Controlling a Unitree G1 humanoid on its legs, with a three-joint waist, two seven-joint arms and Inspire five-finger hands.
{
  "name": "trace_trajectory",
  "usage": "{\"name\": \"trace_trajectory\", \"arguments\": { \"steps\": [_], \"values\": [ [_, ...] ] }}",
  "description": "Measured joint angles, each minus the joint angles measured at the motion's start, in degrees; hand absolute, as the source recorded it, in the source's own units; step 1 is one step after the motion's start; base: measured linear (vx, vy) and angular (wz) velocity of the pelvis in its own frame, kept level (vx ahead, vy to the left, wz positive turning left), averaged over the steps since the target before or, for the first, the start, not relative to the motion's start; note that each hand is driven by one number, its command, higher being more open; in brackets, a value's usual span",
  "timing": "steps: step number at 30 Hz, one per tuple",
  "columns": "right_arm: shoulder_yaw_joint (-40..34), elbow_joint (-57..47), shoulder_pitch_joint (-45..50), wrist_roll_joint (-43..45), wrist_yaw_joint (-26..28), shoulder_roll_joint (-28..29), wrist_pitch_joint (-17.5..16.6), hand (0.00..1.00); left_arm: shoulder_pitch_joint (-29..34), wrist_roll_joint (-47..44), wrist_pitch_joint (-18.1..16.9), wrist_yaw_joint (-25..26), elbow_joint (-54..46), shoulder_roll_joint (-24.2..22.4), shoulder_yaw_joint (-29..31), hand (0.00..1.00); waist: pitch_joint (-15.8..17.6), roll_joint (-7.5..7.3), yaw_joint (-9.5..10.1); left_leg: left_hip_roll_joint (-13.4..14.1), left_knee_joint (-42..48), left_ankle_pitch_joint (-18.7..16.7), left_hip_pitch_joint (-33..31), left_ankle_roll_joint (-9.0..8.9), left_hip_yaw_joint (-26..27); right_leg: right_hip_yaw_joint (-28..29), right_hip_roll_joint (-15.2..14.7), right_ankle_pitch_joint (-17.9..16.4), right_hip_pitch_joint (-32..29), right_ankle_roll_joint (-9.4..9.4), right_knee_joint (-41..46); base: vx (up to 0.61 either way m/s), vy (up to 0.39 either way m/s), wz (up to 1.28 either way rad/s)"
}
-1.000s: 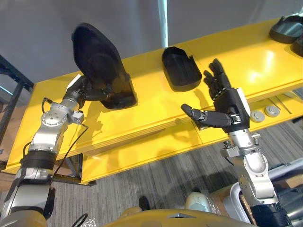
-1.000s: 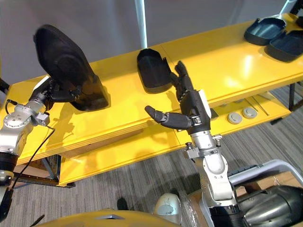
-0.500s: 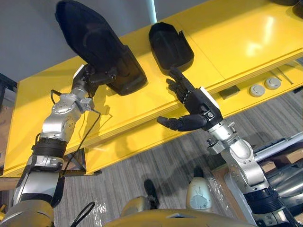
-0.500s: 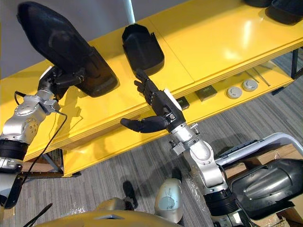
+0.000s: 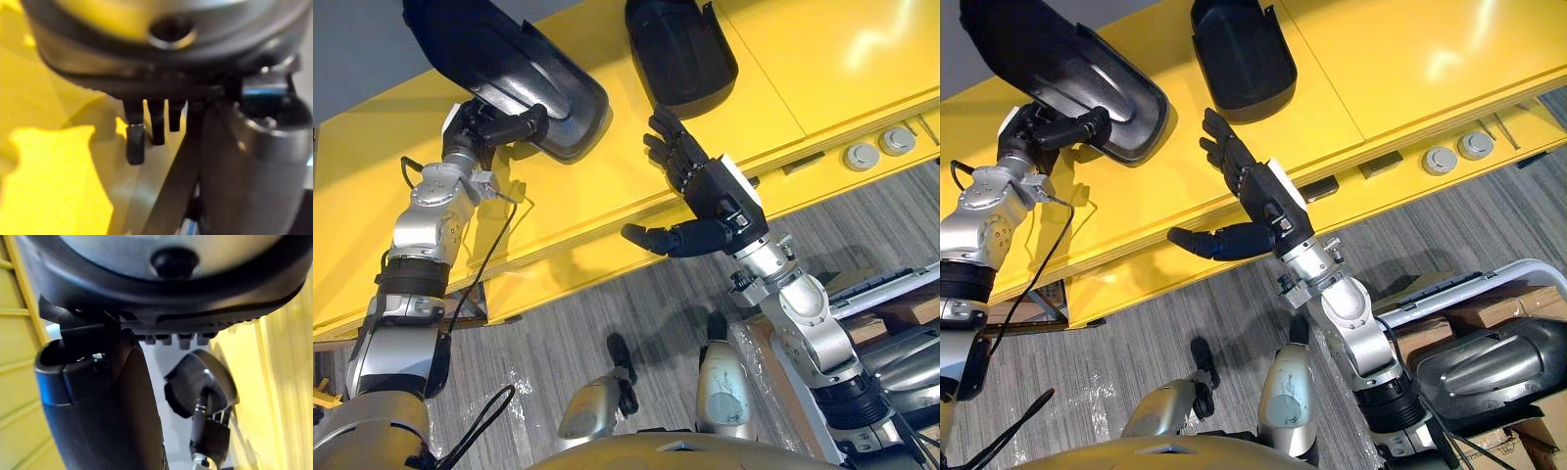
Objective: Walk over and take three plastic housings, then place them on the shelf
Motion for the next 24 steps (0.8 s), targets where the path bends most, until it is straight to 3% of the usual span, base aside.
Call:
{"name": "trace_trajectory", "arguments": {
  "steps": [4, 15, 24],
  "values": [
    [0.2, 0.0, -0.3, 0.0, -0.1, 0.0, 0.0, 1.00, -2.1, 2.6, 0.0, 1.7, 0.5, 0.9, -0.9, 1.00, 1.7, 0.00, -0.04, 0.5, 1.6, -0.7, -0.8, -0.09, 0.0, 0.1, 0.2, 0.1, -0.1, -0.13, 0.1, 0.00, 0.000, 0.00],
    [0.7, -0.1, -0.3, 0.0, -0.9, 0.0, 0.0, 1.00, -3.8, 4.1, -0.1, 5.2, 2.2, 1.3, -1.8, 1.00, 2.2, -0.64, 0.04, 1.3, 2.5, -1.3, -0.8, -0.32, 0.5, 0.6, 0.7, 0.1, 0.0, -0.16, 0.1, 0.00, -0.004, -0.02],
    [1.1, -0.1, 1.6, -0.5, -1.4, 0.7, -0.3, 1.00, -2.6, 4.8, 2.1, 1.3, 3.1, 1.4, -1.9, 1.00, 2.2, -0.60, -0.15, 1.5, 2.1, -1.9, 3.1, -0.59, 0.1, -0.2, 1.2, 0.0, 4.7, -0.23, -1.4, 0.01, -0.004, -0.02]
  ]
}}
